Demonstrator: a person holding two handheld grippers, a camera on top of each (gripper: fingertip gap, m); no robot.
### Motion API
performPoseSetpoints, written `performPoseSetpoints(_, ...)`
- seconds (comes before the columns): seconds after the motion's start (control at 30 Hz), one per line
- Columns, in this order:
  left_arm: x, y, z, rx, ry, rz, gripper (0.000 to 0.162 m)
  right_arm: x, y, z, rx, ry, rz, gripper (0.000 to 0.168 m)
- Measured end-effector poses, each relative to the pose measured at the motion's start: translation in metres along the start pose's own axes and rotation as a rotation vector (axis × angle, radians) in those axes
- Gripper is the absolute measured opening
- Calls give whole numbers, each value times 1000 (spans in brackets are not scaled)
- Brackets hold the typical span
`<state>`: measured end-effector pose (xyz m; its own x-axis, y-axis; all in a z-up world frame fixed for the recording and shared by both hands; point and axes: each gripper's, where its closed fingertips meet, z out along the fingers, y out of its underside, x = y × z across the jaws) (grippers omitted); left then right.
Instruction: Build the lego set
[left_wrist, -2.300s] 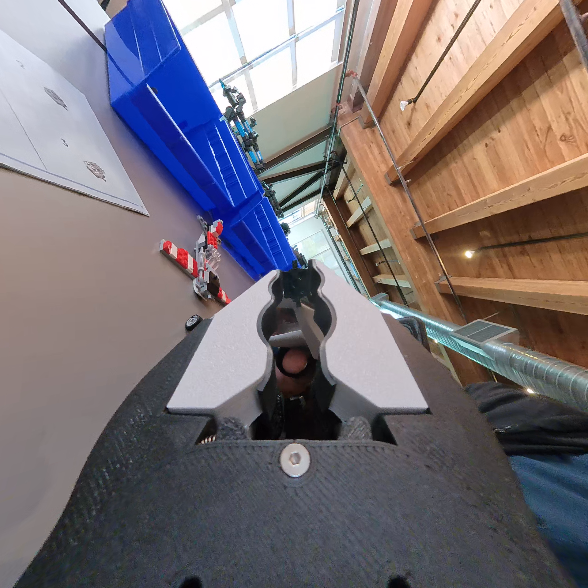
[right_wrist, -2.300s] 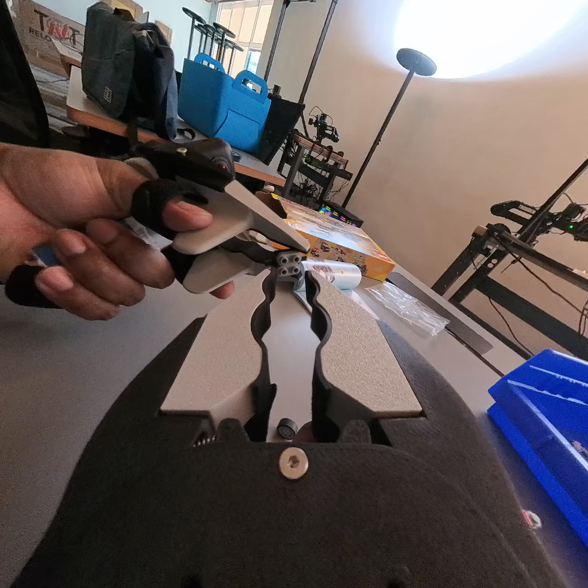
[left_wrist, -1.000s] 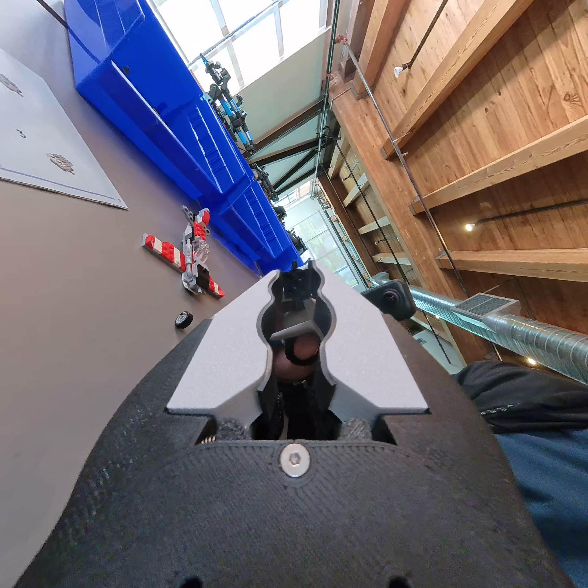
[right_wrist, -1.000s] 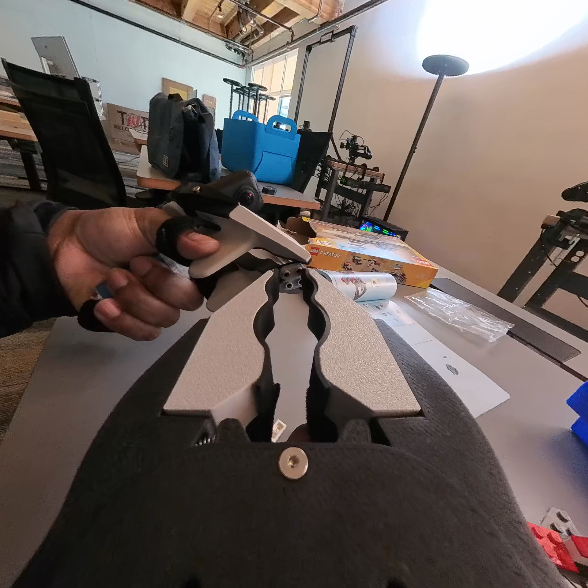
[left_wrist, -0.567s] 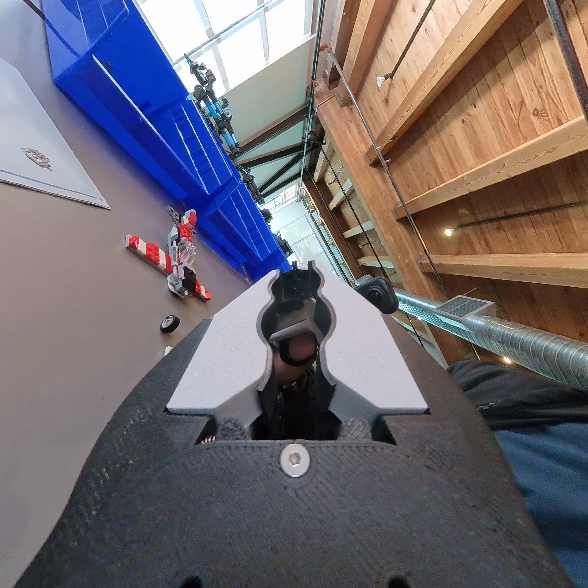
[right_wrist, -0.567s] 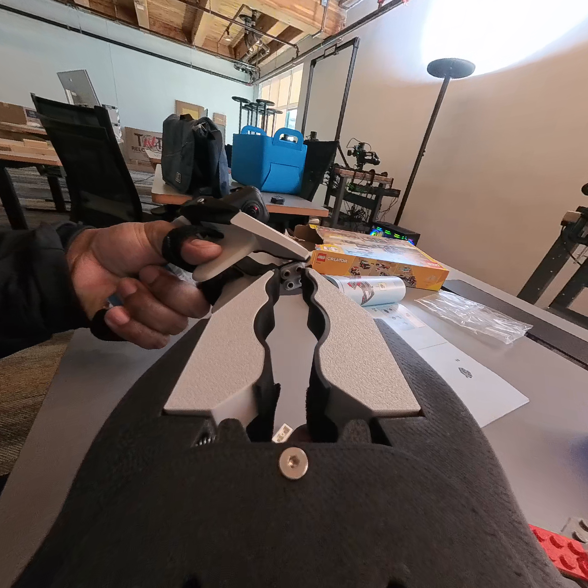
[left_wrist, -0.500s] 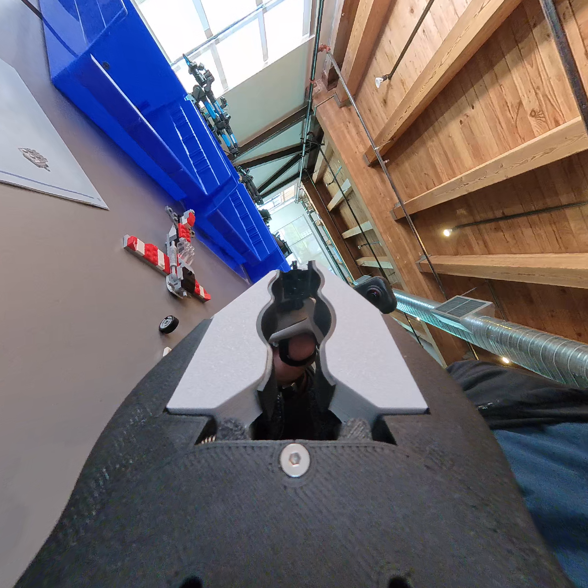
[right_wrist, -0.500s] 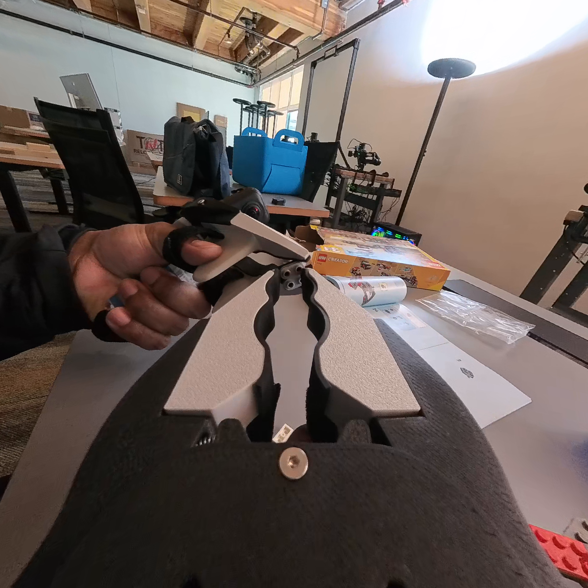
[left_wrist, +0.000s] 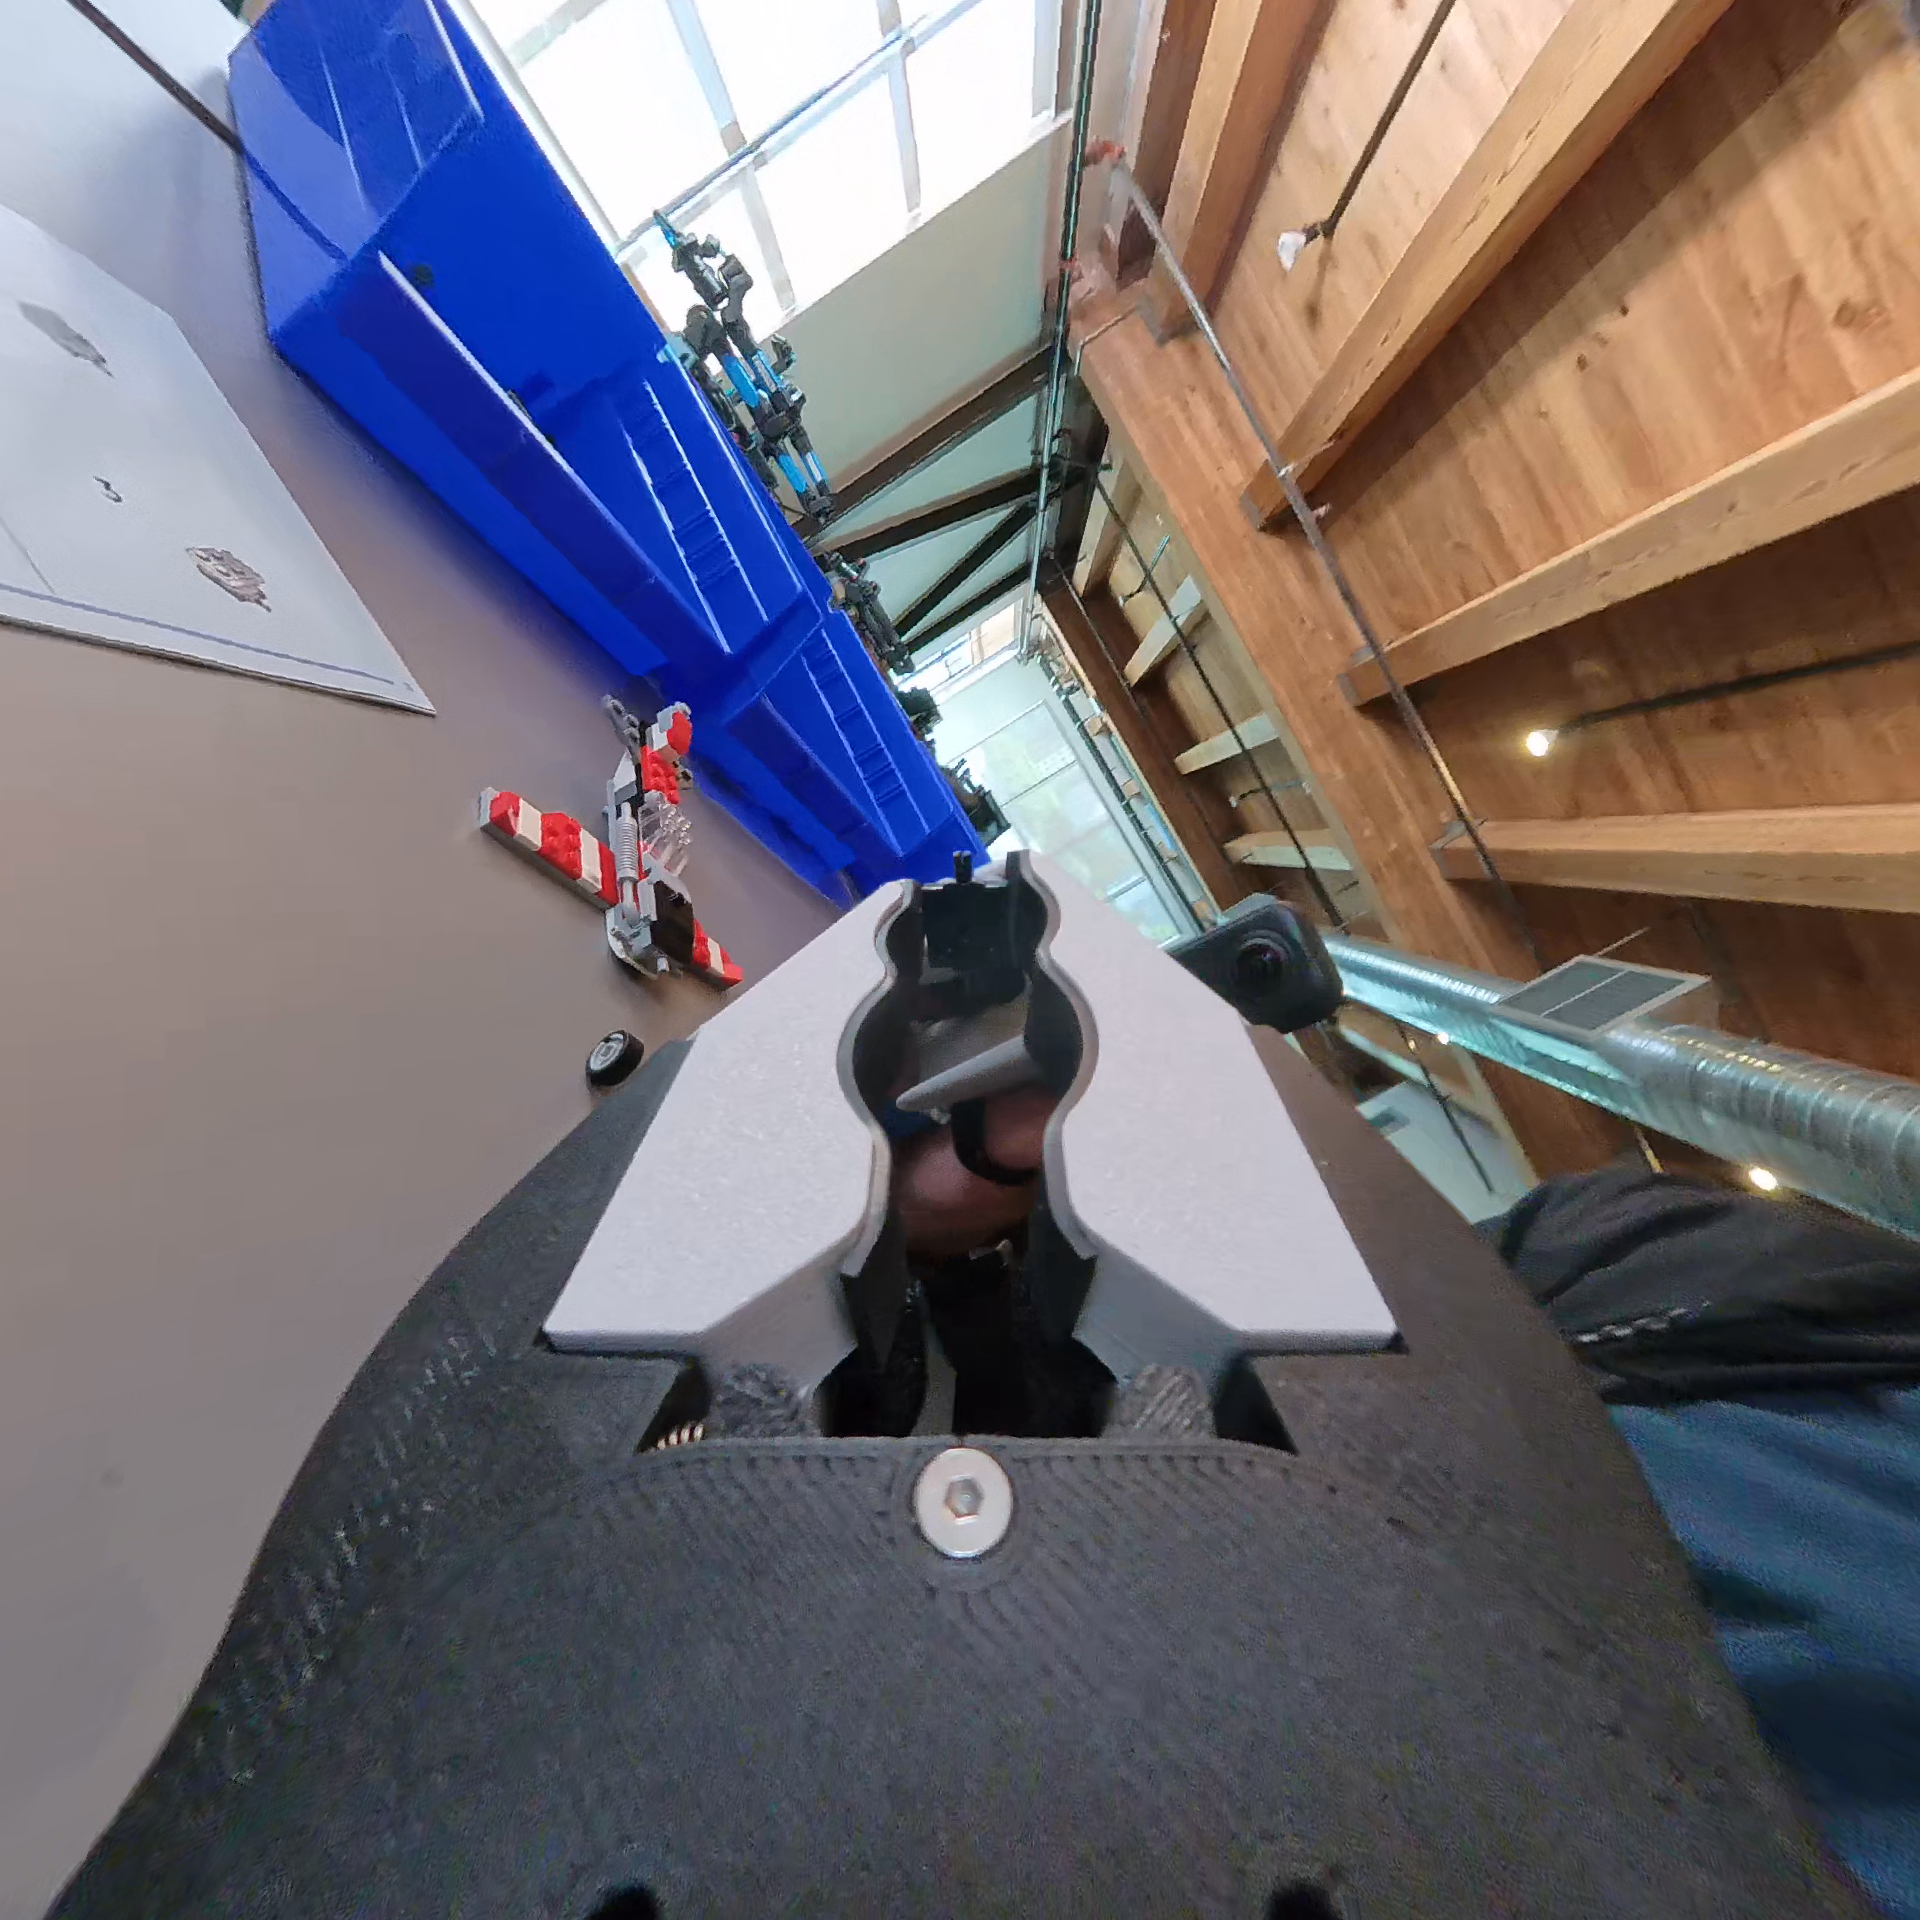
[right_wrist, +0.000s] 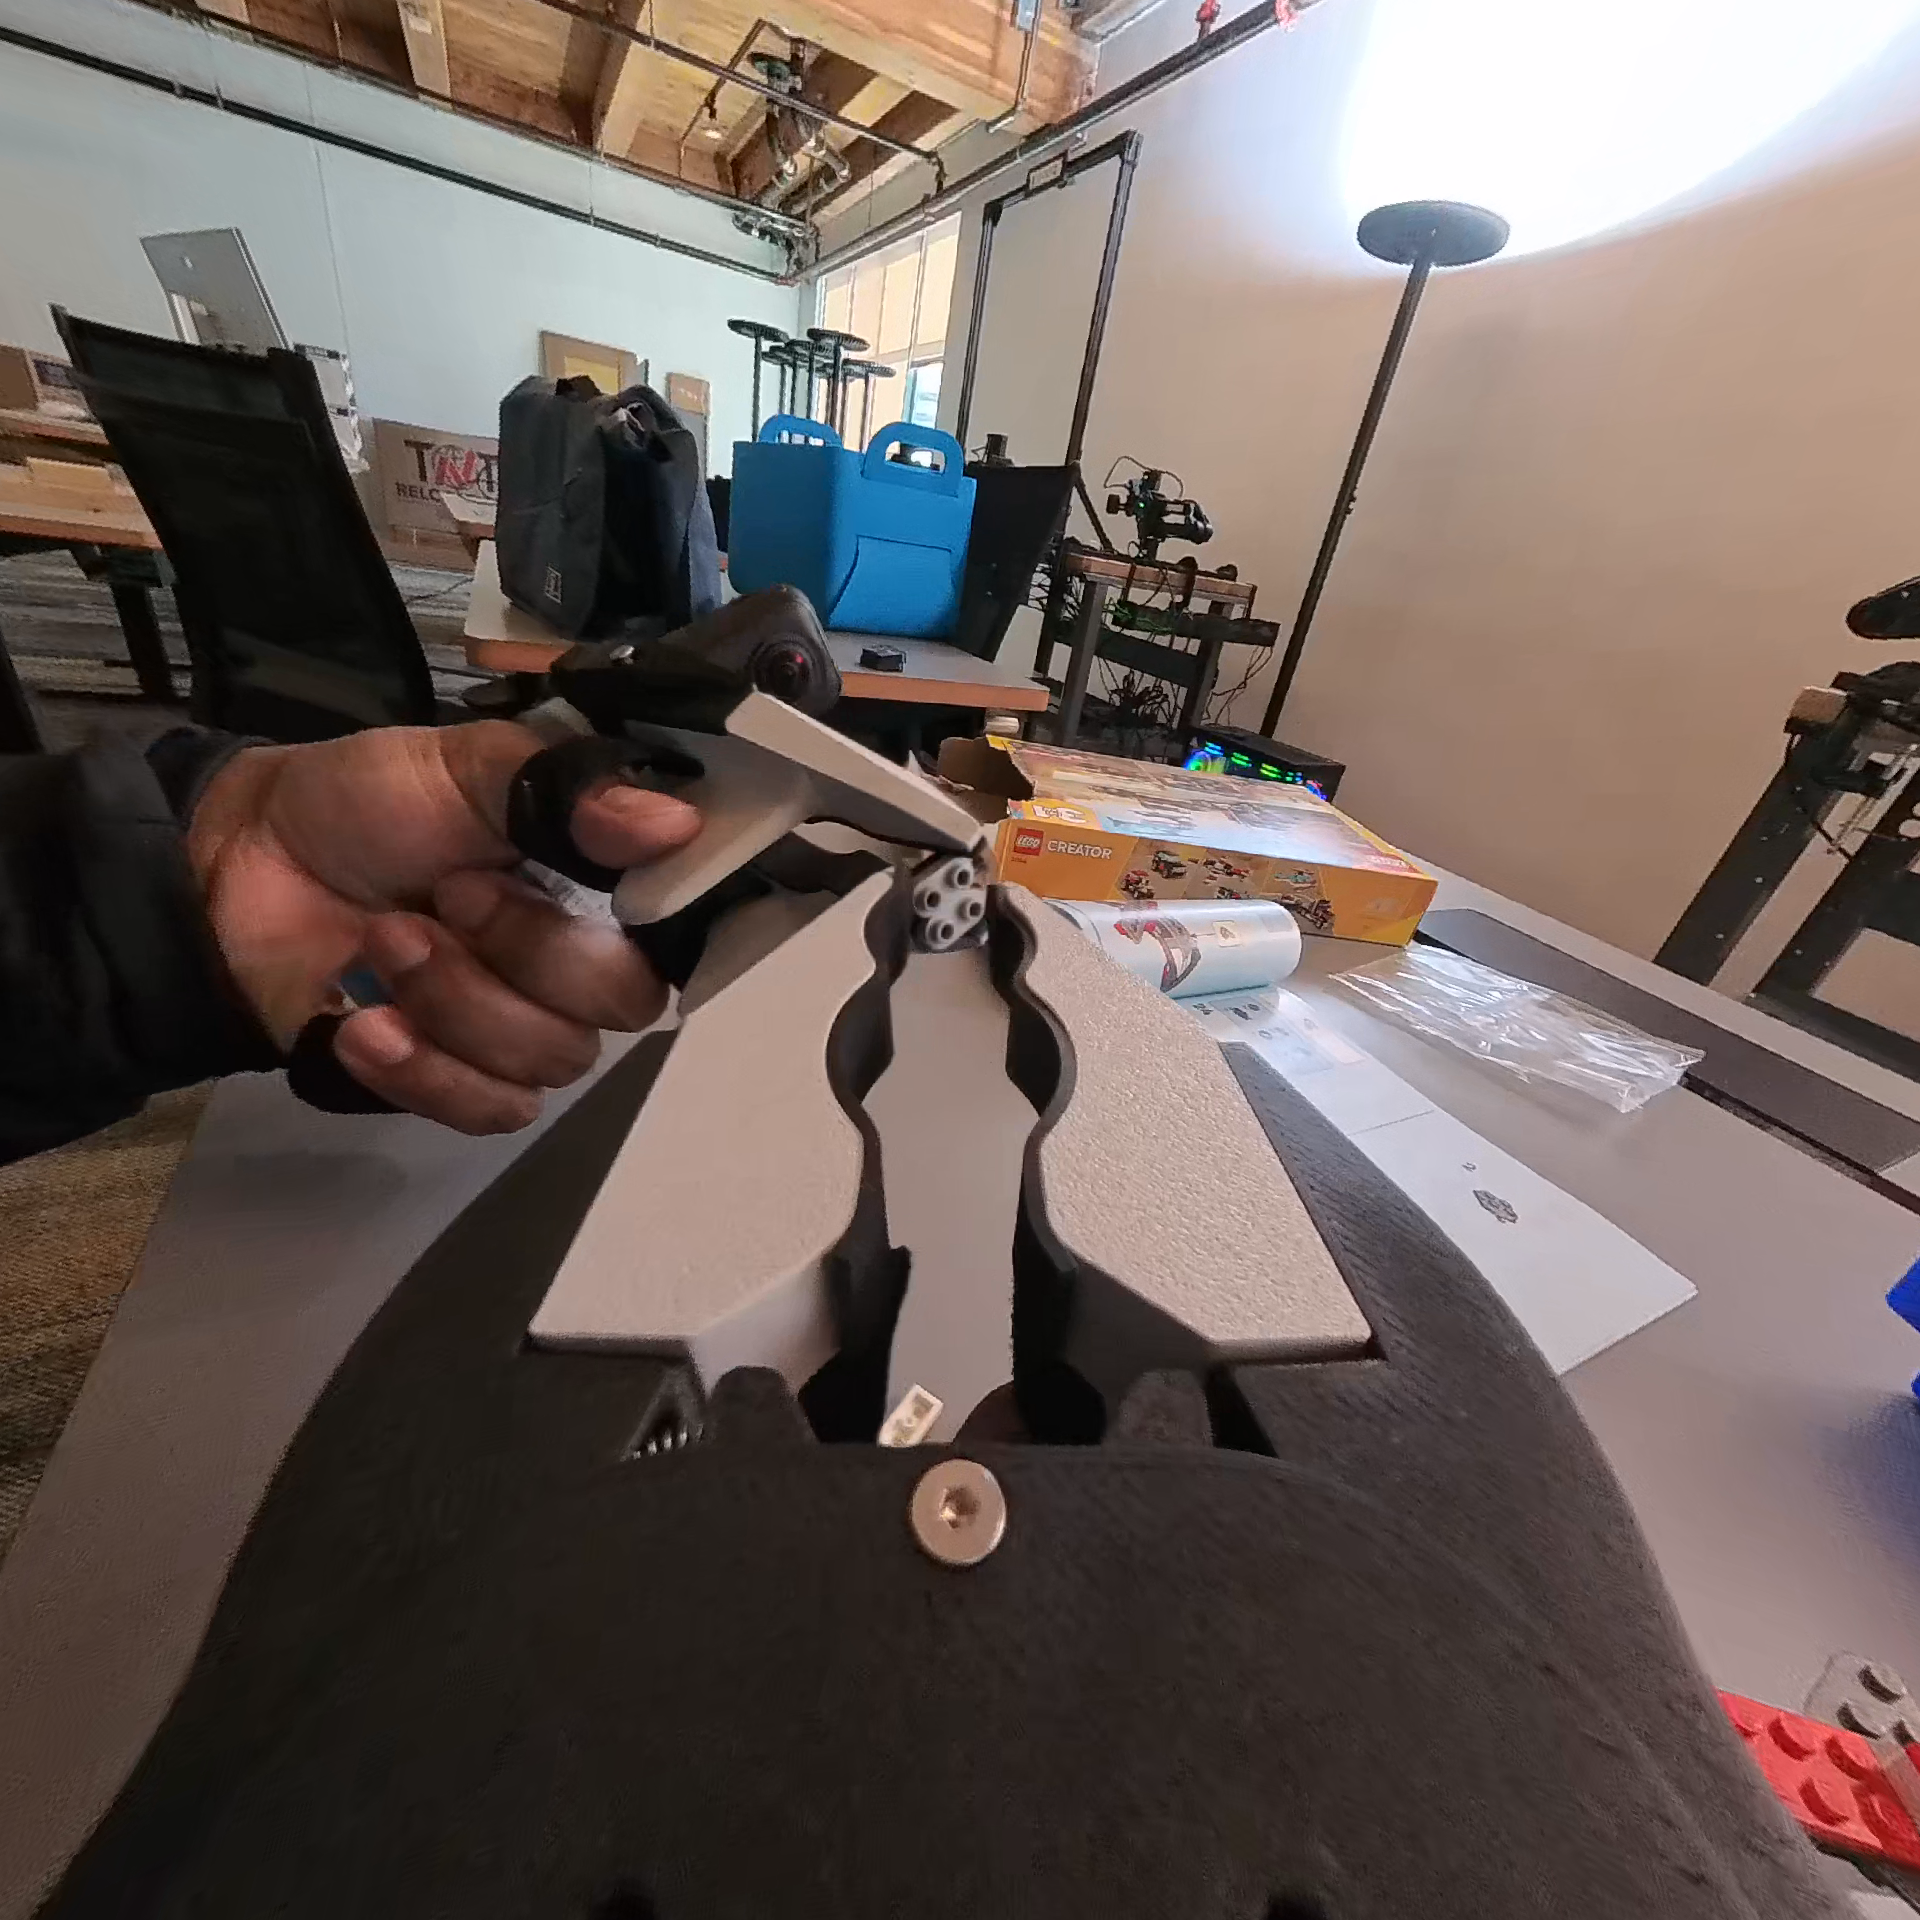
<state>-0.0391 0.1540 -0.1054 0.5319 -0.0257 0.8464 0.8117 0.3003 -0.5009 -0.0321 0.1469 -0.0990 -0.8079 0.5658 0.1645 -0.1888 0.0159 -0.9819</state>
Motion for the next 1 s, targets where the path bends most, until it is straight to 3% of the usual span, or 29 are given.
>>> performPoseSetpoints(0.3, 8, 2, 3, -30, -23, 168, 17, -3, -4, -2, 26, -42, 42, 18)
performPoseSetpoints(0.83, 6, 0, 2, -18, -37, 185, 18, 5, -3, -2, 19, 8, 53, 17)
performPoseSetpoints(0.9, 4, -1, 1, -14, -42, 178, 18, 6, -2, -2, 15, 20, 53, 15)
performPoseSetpoints(0.93, 6, -1, 1, -14, -29, 175, 17, 10, -1, -2, 11, 45, 57, 2)
performPoseSetpoints(1.0, 14, -3, 0, 1, 15, 165, 17, 32, 2, -6, -3, 154, 95, 0)
